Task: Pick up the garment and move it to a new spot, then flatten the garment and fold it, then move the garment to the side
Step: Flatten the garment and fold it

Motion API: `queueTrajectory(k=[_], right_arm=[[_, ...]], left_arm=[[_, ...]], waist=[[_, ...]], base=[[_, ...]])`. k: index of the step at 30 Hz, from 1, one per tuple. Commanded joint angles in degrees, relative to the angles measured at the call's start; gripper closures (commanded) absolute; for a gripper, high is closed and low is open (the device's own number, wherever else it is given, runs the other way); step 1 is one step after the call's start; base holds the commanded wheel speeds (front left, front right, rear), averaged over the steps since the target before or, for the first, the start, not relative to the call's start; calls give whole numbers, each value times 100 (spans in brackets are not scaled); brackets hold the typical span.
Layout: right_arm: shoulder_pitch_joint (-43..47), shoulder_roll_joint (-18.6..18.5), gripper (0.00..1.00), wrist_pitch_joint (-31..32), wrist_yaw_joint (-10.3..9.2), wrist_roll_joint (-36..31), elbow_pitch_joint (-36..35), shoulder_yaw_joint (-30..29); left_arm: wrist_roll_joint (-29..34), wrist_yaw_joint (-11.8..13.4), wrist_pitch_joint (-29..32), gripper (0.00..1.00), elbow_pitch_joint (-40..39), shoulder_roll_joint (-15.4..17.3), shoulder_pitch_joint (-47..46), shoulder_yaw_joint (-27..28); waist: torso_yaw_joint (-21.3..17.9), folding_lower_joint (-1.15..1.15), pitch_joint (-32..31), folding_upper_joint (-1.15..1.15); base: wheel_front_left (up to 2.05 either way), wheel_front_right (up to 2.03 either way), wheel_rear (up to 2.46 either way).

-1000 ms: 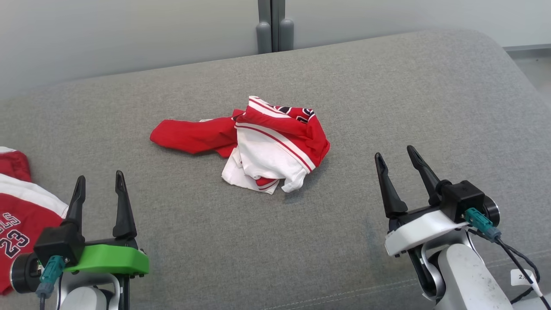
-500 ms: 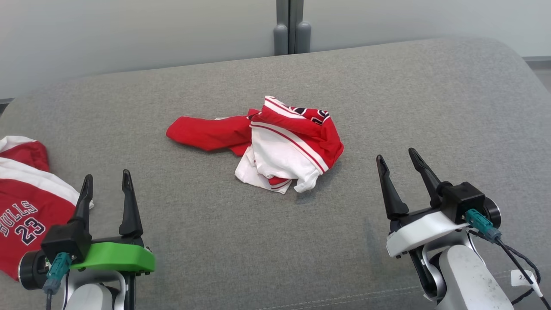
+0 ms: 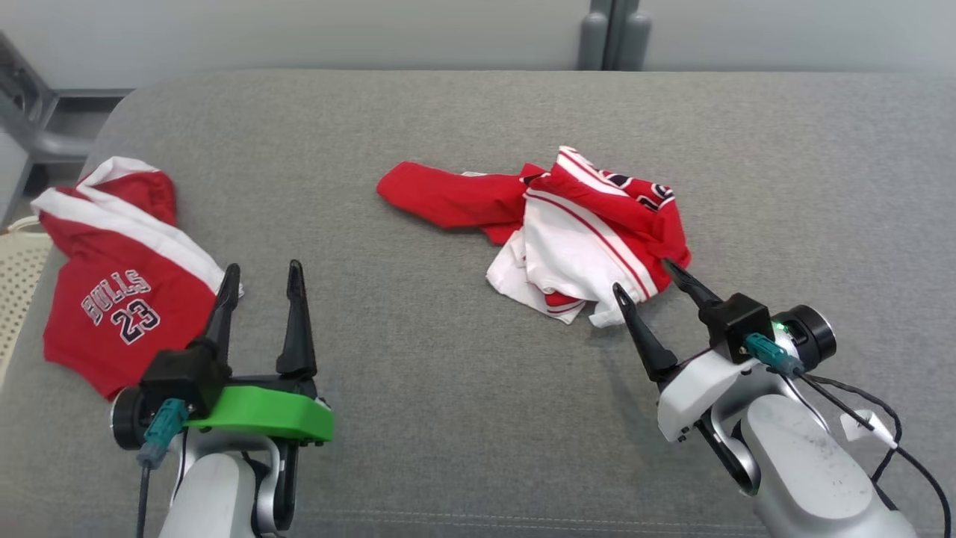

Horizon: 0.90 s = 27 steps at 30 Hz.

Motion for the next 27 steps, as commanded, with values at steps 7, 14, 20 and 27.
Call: queueTrajectory(k=[7,14,20,27], right_arm=[[-561,-313,0,158,-2,-196,665,486],[-1064,-398,20,612,-3,-676,1334,634],[-1158,-303,100,463,-2,-504,1447,459],[-927,-138,100,171,-3,-29,949,121]], left_arm=[[96,-163,-24,0,163,-191,-247,-49],[147,-229,-24,0,199,-256,-369,24],[194,-256,-24,0,204,-275,-423,68],[207,-224,-24,0,212,-276,-320,124]], waist=[[724,0,527,0],[808,0,710,0],[807,0,730,0],[562,0,673,0]], base=[[0,0,0],[0,0,0],[0,0,0],[0,0,0]])
